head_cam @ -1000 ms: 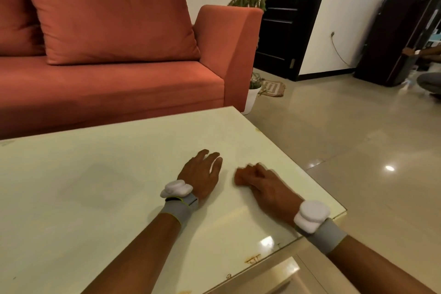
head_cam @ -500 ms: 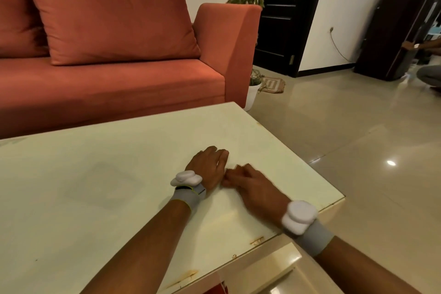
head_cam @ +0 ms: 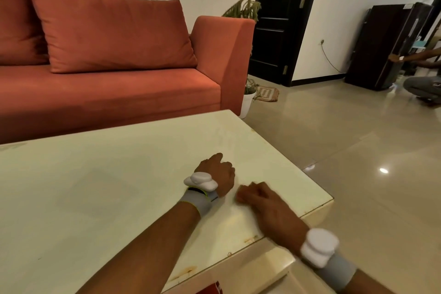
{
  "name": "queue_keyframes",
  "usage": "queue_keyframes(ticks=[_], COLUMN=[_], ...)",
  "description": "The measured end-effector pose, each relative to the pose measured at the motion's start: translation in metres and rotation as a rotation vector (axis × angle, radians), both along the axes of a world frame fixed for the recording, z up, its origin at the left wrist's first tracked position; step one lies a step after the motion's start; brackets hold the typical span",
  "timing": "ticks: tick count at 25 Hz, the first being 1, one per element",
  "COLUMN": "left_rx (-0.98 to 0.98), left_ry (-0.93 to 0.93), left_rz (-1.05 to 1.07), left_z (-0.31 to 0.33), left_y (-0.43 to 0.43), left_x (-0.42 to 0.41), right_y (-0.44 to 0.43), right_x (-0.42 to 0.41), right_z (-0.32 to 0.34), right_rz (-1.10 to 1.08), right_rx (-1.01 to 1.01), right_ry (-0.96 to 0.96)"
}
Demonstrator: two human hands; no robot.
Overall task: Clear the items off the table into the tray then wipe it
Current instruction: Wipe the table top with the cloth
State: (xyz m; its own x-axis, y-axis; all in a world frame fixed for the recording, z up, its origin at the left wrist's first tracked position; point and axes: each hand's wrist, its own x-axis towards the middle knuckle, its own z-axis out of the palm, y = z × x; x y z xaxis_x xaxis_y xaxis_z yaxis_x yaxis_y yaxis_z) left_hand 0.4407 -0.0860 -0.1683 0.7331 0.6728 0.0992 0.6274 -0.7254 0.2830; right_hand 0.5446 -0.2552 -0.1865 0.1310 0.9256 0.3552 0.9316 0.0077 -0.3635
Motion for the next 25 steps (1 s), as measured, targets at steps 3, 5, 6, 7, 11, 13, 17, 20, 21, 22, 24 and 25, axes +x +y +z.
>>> queue_keyframes(ticks=[3,5,6,7,11,13,17,20,21,22,24,25], left_rx=[-0.091,-0.186,-0.193,-0.175,-0.141,-0.111,-0.03,-0.017,-0.013,-0.005,0.015,0.029], left_ry=[-0.087,-0.145,-0.179,-0.211,-0.254,-0.247,-0.192,-0.187,-0.185,-0.175,-0.155,-0.154], left_rz=[-0.003,-0.029,-0.037,-0.036,0.005,-0.007,-0.015,-0.003,-0.002,-0.004,-0.012,-0.017], left_z=[0.003,-0.006,-0.011,-0.015,-0.018,-0.019,-0.025,-0.027,-0.029,-0.03,-0.03,-0.03], left_y=[-0.026,-0.036,-0.041,-0.044,-0.049,-0.048,-0.048,-0.047,-0.047,-0.049,-0.055,-0.057], left_x=[-0.008,-0.013,-0.017,-0.019,-0.023,-0.022,-0.011,-0.008,-0.008,-0.008,-0.008,-0.008], right_y=[-0.008,0.006,0.012,0.011,-0.04,-0.053,-0.051,-0.039,-0.037,-0.031,-0.017,-0.004], right_x=[0.087,0.084,0.057,0.02,-0.008,0.06,0.093,0.035,0.028,0.029,0.042,0.053], right_z=[0.0,0.005,0.002,-0.001,-0.016,-0.005,0.003,-0.01,-0.009,-0.006,0.004,0.007], right_rz=[-0.472,-0.594,-0.525,-0.417,-0.161,-0.488,-0.774,-0.553,-0.501,-0.446,-0.315,-0.279], right_rx=[-0.019,-0.037,-0.039,-0.02,0.041,0.028,-0.099,-0.037,-0.064,-0.085,-0.119,-0.132], right_ry=[0.04,0.06,0.035,-0.003,-0.022,0.074,0.104,-0.079,-0.108,-0.121,-0.105,-0.09])
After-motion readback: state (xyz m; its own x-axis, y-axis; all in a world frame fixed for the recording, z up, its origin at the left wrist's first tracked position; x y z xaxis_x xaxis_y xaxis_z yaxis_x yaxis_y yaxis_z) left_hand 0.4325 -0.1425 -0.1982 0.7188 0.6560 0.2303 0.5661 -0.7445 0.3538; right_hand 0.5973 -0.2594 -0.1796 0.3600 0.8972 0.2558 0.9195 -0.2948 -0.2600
